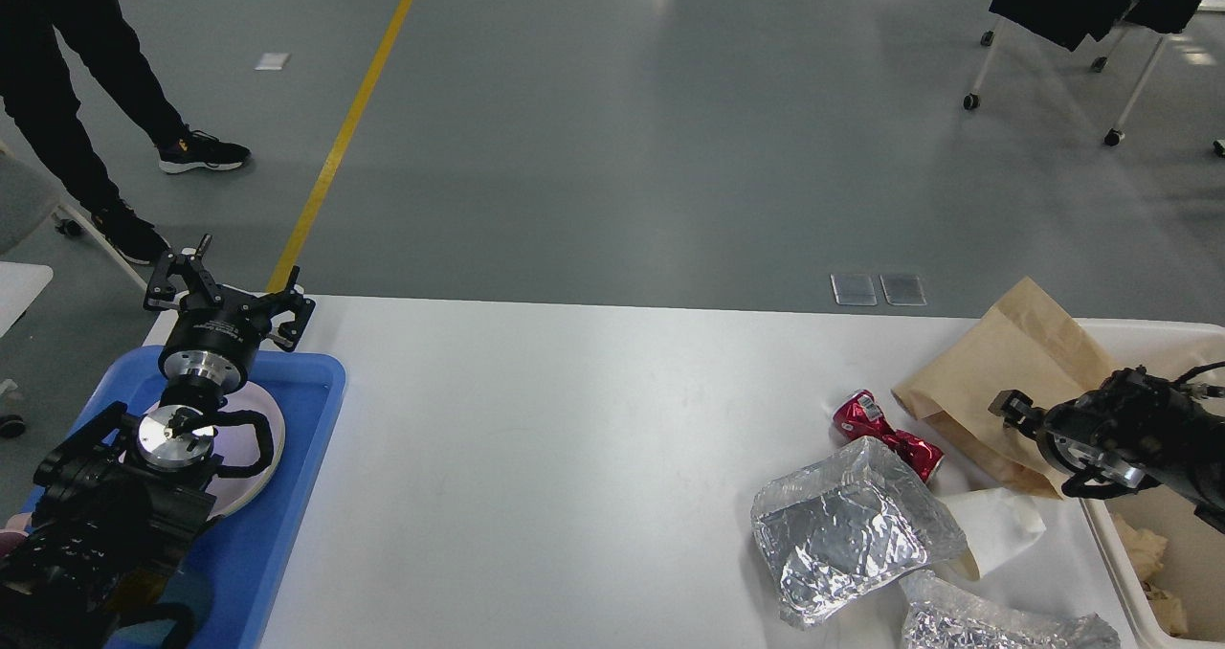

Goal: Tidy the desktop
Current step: 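Lower the right gripper and grasp the brown paper bag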

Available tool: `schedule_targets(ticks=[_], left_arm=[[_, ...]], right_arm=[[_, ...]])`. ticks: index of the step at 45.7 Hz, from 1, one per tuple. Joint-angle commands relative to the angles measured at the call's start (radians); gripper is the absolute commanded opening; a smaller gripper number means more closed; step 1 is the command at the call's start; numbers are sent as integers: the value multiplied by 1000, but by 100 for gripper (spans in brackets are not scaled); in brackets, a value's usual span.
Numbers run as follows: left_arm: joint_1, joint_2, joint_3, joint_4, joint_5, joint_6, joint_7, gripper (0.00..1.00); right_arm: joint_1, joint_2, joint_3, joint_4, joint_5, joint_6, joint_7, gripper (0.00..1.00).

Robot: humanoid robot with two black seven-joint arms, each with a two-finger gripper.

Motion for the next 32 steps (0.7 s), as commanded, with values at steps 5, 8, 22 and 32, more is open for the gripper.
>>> schedule_targets(ticks=[5, 8, 22, 32], left_arm=[[0, 0, 0, 0, -1, 1, 0, 96], [0, 0, 0, 0, 1, 0, 0, 96], [0, 0, 0, 0, -1, 0, 0, 96], [0, 0, 0, 0, -1, 0, 0, 96]], right_arm=[[-13, -1, 3, 10, 2, -6, 0, 21], [-16, -1, 19, 9, 2, -9, 0, 14], [-40, -3, 89, 9, 2, -81, 2, 0], [-40, -4, 95, 10, 0, -158, 2, 0]])
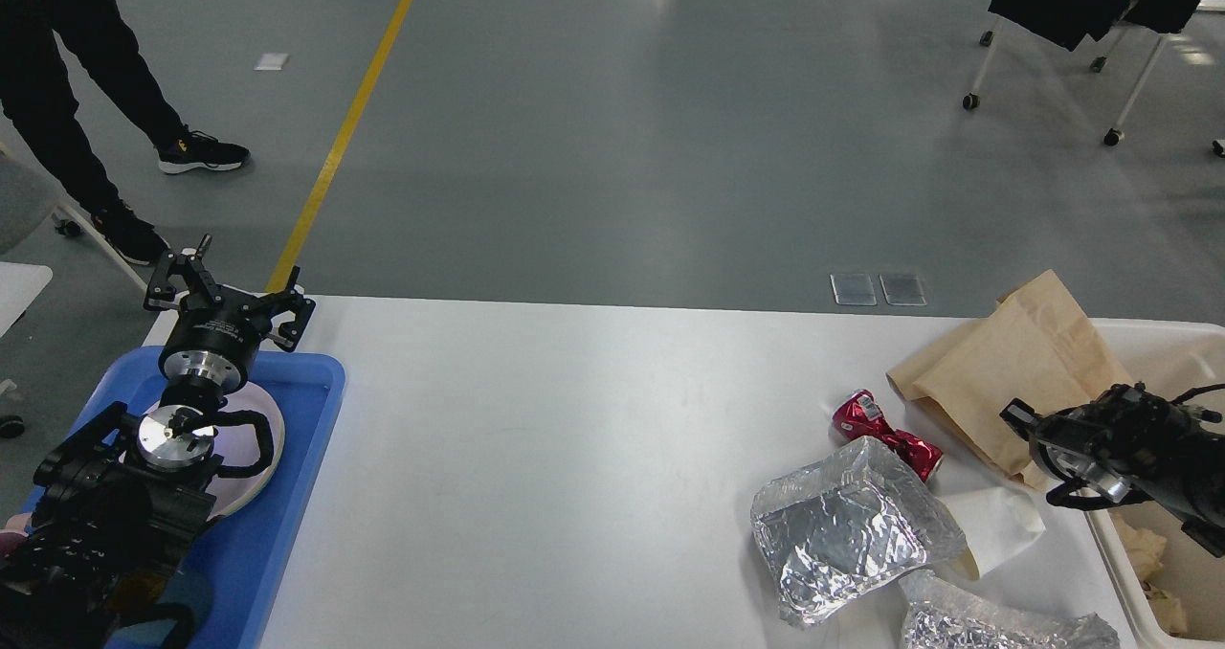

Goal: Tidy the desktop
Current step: 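Lower the right gripper and grasp the brown paper bag, then lift the brown paper bag and drop it into the white box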

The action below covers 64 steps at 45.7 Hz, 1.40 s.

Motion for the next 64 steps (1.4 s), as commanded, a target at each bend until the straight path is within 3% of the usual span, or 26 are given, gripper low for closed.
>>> schedule_targets(ticks=[1, 11, 26, 34, 41, 46, 51, 58, 64], left_arm=[[0, 0, 0, 0, 1, 1, 0, 96], [0, 0, 0, 0, 1, 1, 1, 96], [0, 0, 0, 0, 1, 0, 0, 96], [0, 0, 0, 0, 1, 0, 0, 96], [0, 0, 0, 0, -1, 0, 0, 96], [0, 0, 0, 0, -1, 0, 0, 96], [0, 0, 0, 0, 1, 1, 0, 96], [0, 0, 0, 0, 1, 0, 0, 96], [0, 0, 0, 0, 1, 0, 0, 96]], right_arm=[[3, -1, 3, 5, 0, -57, 0, 0], [115, -36, 20, 88, 0, -66, 0, 0], [592, -326, 18, 524, -5, -30, 3, 0], [810, -429, 23, 643, -5, 90, 2, 0], [945, -556, 95, 708, -5, 257, 2, 0], [982, -691, 270, 734, -5, 427, -6, 0], [982, -774, 400, 739, -5, 523, -6, 0], [947, -803, 397, 723, -20, 507, -8, 0], [816, -808, 391, 664, -22, 428, -6, 0]])
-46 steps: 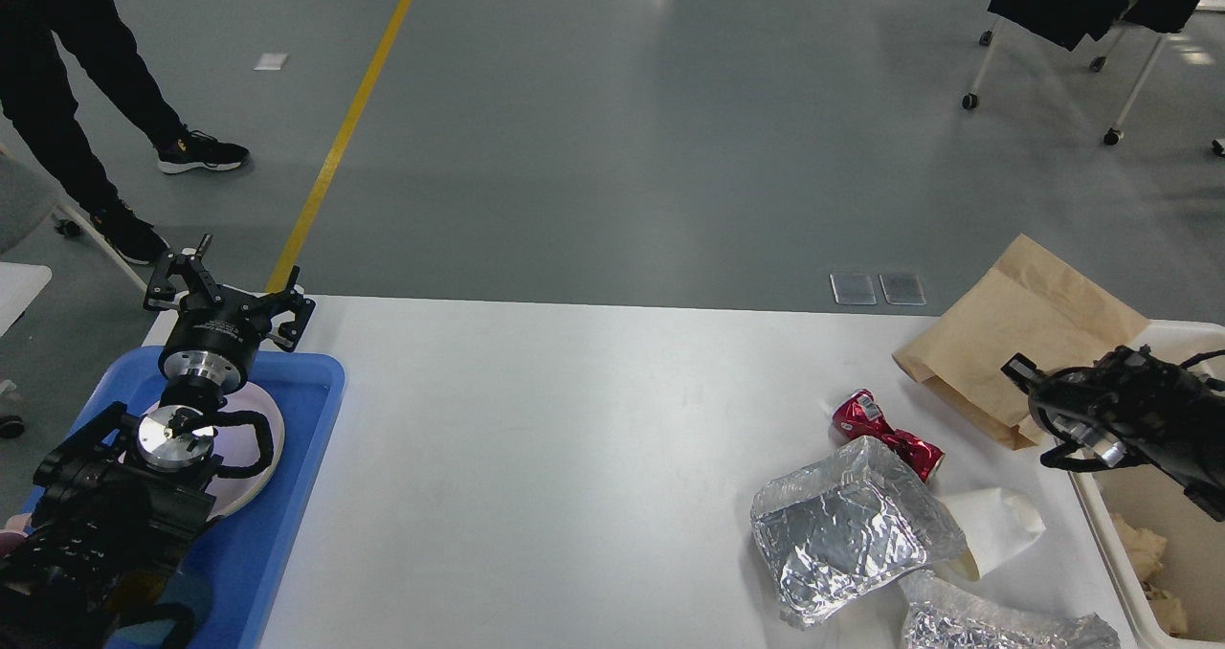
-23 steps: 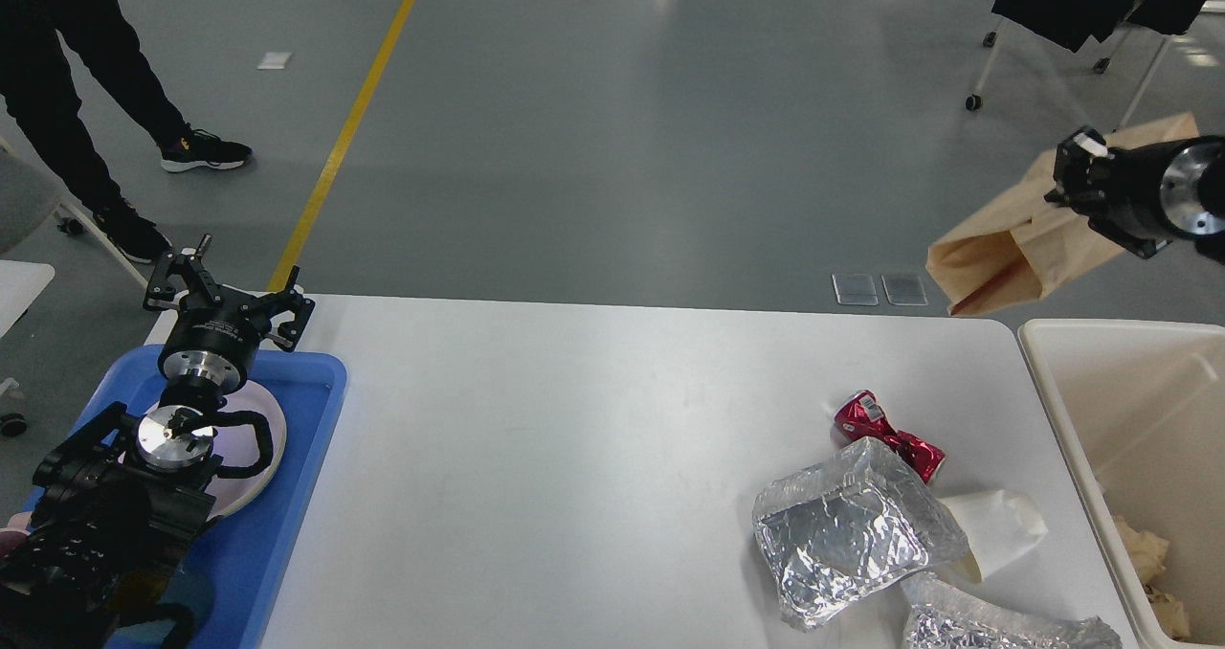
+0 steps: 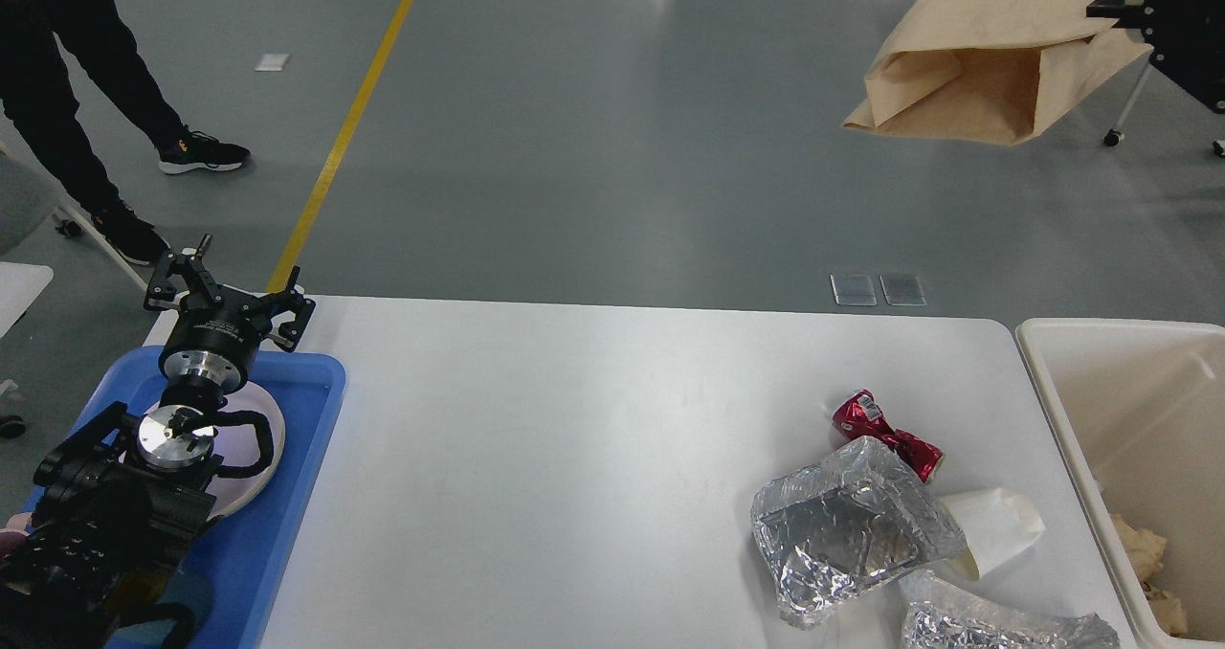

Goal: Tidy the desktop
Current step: 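Lift the brown paper bag and drop it into the white box, then bring the right gripper back over the crumpled foil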

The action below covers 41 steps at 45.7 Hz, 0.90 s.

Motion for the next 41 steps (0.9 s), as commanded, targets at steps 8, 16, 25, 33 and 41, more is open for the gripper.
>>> schedule_targets(ticks=[8, 16, 25, 33, 41], left_arm=[[0, 0, 0, 0, 0, 0, 0, 96], [0, 0, 0, 0, 0, 0, 0, 96], [0, 0, 0, 0, 0, 0, 0, 96], [0, 0, 0, 0, 0, 0, 1, 96], [0, 0, 0, 0, 0, 0, 0, 96]], right_arm=[[-347, 19, 0, -237, -5, -152, 3, 0], [-590, 116, 0, -417, -5, -215, 6, 0], [-882, 255, -17, -569, -5, -267, 4, 0], [-1026, 370, -53, -673, -5, -298, 6, 65], [-1059, 427, -63, -678, -5, -333, 9, 97]])
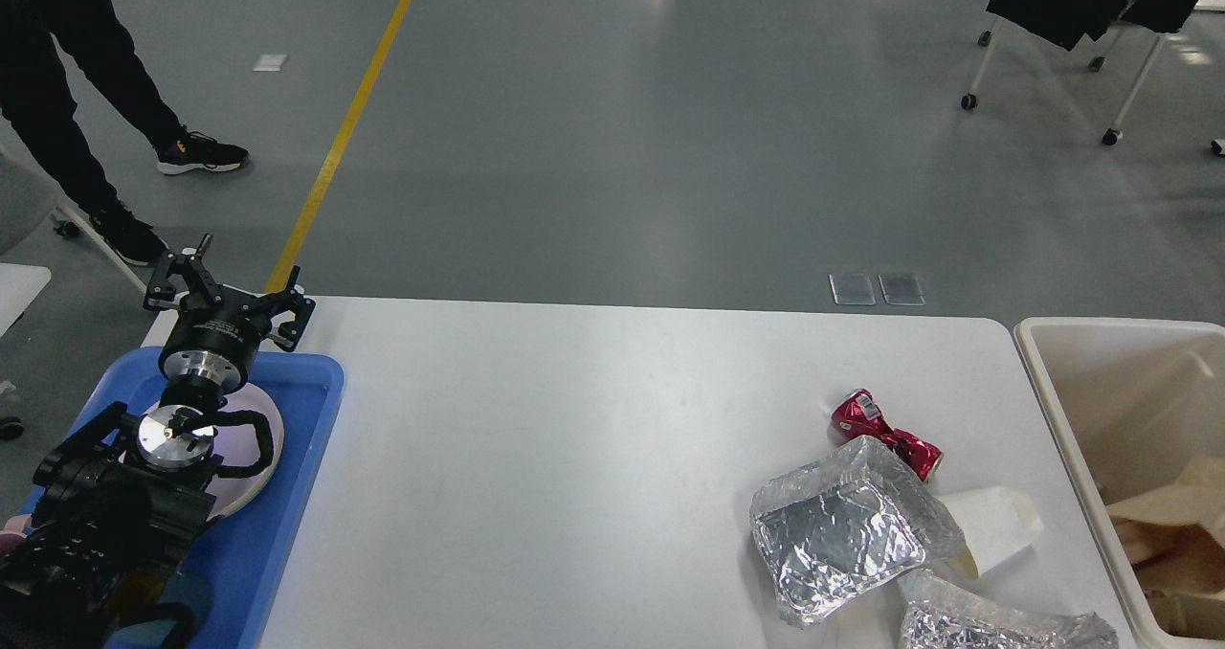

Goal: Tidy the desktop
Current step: 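Bring the right gripper back over the crumpled foil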

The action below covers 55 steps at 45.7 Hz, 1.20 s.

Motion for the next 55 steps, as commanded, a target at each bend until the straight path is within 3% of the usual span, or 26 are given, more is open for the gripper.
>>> schedule_targets(ticks=[1, 7, 16, 25, 31, 39, 44, 55], left_arm=[[0, 0, 0, 0, -1, 0, 0, 96], [0, 0, 0, 0, -1, 0, 0, 96], [0, 0, 0, 0, -1, 0, 1, 96], [0, 0, 0, 0, -1, 0, 0, 96], [0, 0, 0, 0, -1, 0, 0, 96], [0, 0, 0, 0, -1, 0, 1, 96], [0, 0, 0, 0, 1, 0, 0, 96], [0, 0, 0, 0, -1, 0, 0, 96]], right_arm=[[-13, 33, -5, 3, -3, -7, 5, 97], [19, 96, -80, 4, -95, -3, 5, 97], [232, 199, -294, 10, -155, 1, 3, 100], [459, 404, -615, 37, -161, 22, 2, 100], [614, 500, -698, 168, -157, 66, 0, 100], [865, 530, -687, 403, -143, 195, 2, 100], [936, 556, -692, 463, -141, 289, 2, 100], [1197, 523, -672, 618, -52, 707, 5, 100]])
